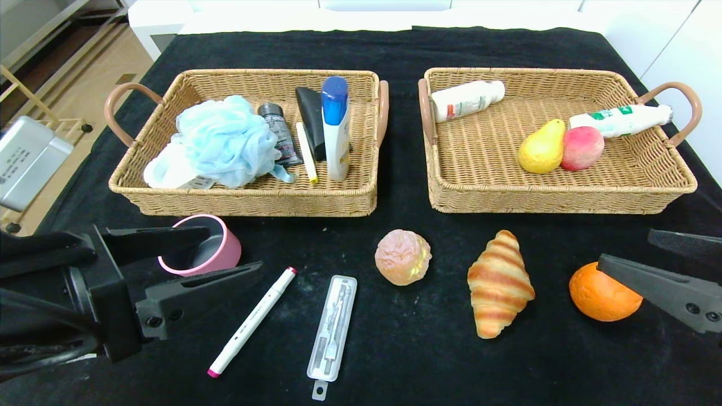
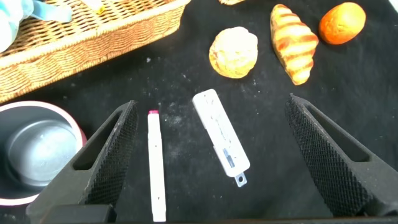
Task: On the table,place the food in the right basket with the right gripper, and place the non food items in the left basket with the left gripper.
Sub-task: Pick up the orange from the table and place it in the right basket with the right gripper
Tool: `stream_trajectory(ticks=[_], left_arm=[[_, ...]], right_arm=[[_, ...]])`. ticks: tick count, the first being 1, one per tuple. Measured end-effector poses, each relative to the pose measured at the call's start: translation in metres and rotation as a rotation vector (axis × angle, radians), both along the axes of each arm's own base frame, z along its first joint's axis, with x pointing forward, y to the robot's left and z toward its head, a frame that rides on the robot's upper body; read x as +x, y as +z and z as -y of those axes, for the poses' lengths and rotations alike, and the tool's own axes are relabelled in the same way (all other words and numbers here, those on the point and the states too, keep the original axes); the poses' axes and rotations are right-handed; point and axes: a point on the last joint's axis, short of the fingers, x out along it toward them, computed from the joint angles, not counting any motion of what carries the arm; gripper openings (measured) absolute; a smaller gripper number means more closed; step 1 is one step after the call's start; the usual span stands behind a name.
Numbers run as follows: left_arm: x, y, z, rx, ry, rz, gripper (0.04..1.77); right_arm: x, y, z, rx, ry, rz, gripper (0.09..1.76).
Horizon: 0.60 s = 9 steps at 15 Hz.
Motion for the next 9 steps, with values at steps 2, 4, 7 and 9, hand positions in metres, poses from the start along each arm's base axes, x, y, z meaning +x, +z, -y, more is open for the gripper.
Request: stream_trajectory(ticks=[2,4,7,9], left_arm=[[0.0,0.001,0.0,0.0,0.002,0.002,1.72],[0.0,0.001,0.0,0.006,0.001,0.013,1.72],[-0.002,0.003,-0.001,0.005,0.002,0.023,1.72],[-0.003,0.004,-0.002,0.003,0.002,0.028,1.72]], right_arm=[[0.002,0.002,0.0,-0.01,-0.044,-0.001,1.71],[0.006,0.004,0.0,-0.051,-0.098,-0.048,1.71],[0.011,0.011,0.0,-0.12,-0.197,-0.148,1.71],[0.016,0.019,0.0,-0.122,-0.299,-0.226,1.71]])
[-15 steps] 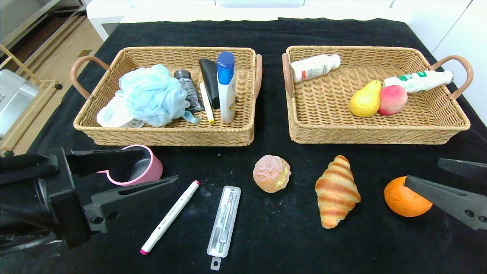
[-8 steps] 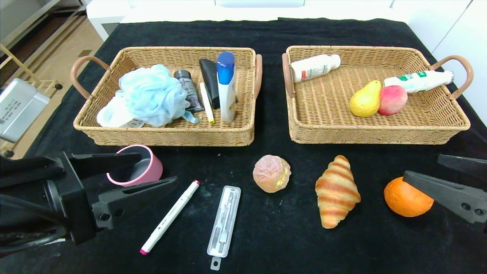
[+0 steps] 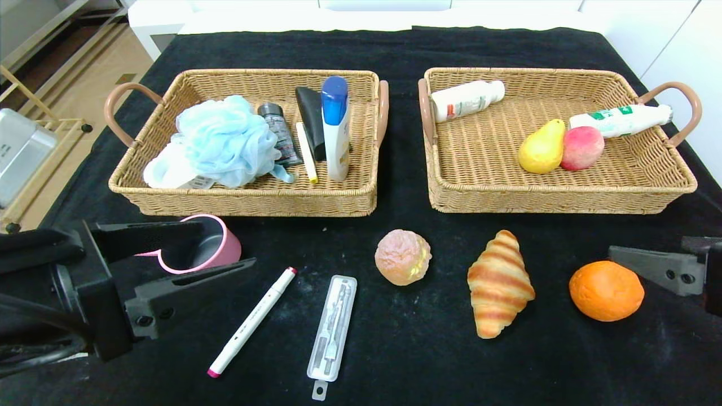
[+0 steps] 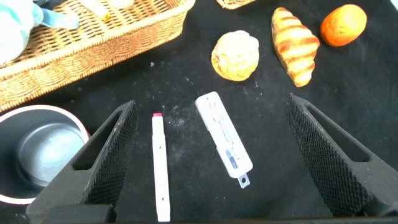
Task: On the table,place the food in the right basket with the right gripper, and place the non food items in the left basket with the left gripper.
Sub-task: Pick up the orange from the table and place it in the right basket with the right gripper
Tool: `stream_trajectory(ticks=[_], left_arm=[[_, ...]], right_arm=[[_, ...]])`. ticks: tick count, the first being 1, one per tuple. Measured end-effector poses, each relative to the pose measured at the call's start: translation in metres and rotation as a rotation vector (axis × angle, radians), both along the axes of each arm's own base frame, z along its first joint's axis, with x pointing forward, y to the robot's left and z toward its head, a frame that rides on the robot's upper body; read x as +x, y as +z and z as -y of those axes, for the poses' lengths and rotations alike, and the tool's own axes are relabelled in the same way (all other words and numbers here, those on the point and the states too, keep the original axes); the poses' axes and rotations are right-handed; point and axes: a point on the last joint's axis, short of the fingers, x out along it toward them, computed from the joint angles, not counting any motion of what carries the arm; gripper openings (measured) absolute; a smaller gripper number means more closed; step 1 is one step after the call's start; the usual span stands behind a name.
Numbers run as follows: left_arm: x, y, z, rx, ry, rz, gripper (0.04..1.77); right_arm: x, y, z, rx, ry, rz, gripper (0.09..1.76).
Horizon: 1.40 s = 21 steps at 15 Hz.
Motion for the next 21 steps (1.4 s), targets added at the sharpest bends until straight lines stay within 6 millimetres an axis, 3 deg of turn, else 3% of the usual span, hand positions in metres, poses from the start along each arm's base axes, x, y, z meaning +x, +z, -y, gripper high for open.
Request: stream_trajectory(ticks=[6,13,21], left_arm=[[-0.004,0.003,-0.002,-0.006,0.0,0.016,1.72],[-0.009,0.004,-0.004,-0.004,-0.003,0.037,1.72],[-0.011,0.005,-0.004,-0.002,-0.006,0.045,1.72]], right_arm=[[0.02,0.004,-0.001,0.043,-0.143,-0.145,1.71],[0.05,-0.022,-0.012,0.053,-0.217,-0.282,1.71],[0.07,-0.045,-0.014,0.05,-0.274,-0.371,1.71]])
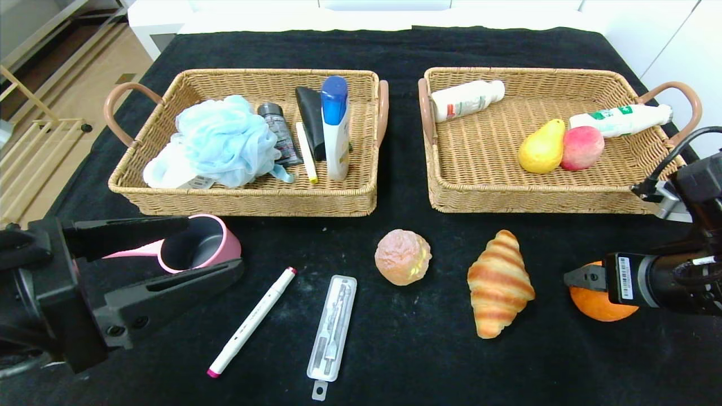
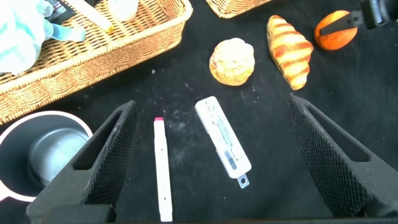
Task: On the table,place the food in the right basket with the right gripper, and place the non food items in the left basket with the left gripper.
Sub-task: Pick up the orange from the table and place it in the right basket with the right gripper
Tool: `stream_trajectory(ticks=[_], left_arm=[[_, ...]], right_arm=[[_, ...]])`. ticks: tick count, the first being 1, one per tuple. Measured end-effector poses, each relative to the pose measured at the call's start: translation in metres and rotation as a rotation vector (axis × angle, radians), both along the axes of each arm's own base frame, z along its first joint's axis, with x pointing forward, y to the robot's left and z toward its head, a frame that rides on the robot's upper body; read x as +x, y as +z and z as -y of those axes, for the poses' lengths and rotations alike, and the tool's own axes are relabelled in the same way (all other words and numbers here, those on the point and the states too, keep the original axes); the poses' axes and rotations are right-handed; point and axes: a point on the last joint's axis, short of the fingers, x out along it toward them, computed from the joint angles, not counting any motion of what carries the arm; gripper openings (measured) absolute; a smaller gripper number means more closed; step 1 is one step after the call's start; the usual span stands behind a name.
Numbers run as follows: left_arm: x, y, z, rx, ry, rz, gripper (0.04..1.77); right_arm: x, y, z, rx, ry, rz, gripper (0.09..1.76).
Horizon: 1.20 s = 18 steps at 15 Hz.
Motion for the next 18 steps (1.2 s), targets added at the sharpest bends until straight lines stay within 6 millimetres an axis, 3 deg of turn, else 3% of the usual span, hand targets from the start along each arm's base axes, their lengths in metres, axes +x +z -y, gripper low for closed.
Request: stream_trajectory(ticks=[18], left_arm=[[-0.004,0.002,-0.002,-0.005,0.0,0.014,1.72]], right_arm=[[0.016,-0.02,-0.003,0.013,-0.02,-0.051,1.71]])
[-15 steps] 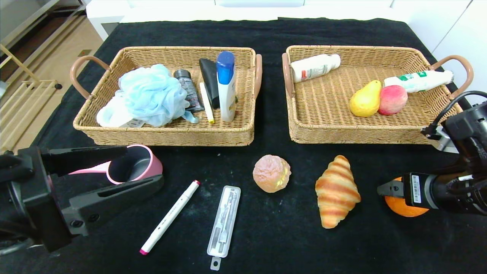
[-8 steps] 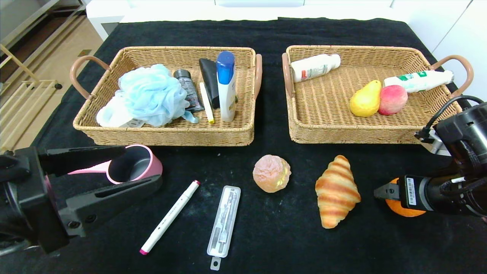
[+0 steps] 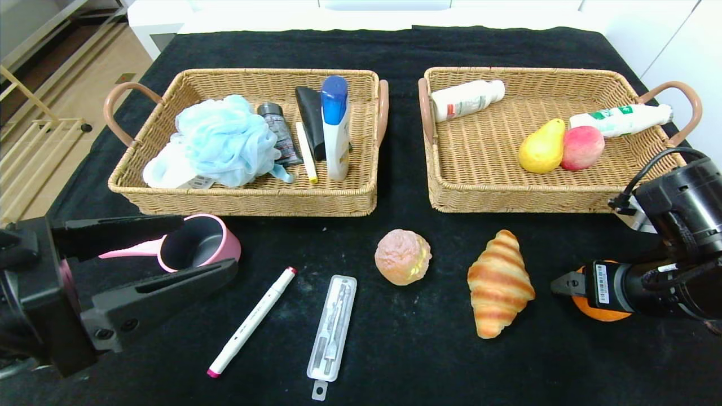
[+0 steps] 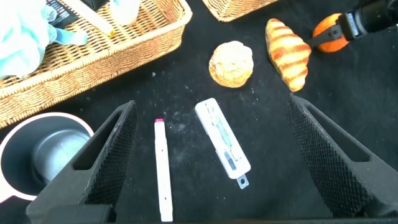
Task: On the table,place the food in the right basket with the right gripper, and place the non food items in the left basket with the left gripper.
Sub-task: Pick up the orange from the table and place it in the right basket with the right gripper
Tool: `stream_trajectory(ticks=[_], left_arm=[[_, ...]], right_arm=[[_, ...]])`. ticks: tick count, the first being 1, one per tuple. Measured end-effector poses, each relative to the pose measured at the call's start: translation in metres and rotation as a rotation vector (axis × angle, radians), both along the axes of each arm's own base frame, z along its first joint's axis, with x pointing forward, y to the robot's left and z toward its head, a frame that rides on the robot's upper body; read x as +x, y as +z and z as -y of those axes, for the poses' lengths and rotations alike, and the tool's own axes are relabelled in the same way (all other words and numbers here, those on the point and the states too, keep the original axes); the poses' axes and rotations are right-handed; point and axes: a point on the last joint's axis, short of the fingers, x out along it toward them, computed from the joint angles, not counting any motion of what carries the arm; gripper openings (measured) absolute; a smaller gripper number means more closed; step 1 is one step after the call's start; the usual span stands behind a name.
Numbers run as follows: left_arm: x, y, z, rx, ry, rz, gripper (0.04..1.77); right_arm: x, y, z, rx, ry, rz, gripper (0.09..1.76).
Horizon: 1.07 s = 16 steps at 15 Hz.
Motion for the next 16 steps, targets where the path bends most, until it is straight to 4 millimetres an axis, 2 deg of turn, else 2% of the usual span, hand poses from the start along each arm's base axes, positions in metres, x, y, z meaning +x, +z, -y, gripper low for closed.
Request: stream_trajectory(ticks=[2,3,16], left_arm=[[0.0,0.0,0.0,0.0,0.0,0.0,1.72],[0.0,0.0,0.0,0.001,0.0,0.001,1.72],[-0.0003,-0.0017,-0.0001,0.013,-0.004,0.005,1.72]], right_arm=[[0.0005,-0.0035,0.0,0.001,-0.001,0.003,1.34],[0.0005,-0.0047,-0.0001,0.002,0.001,0.002,1.28],[-0.0021,-0.01,0.0005,-0.007,0.001,-0.016,1.26]])
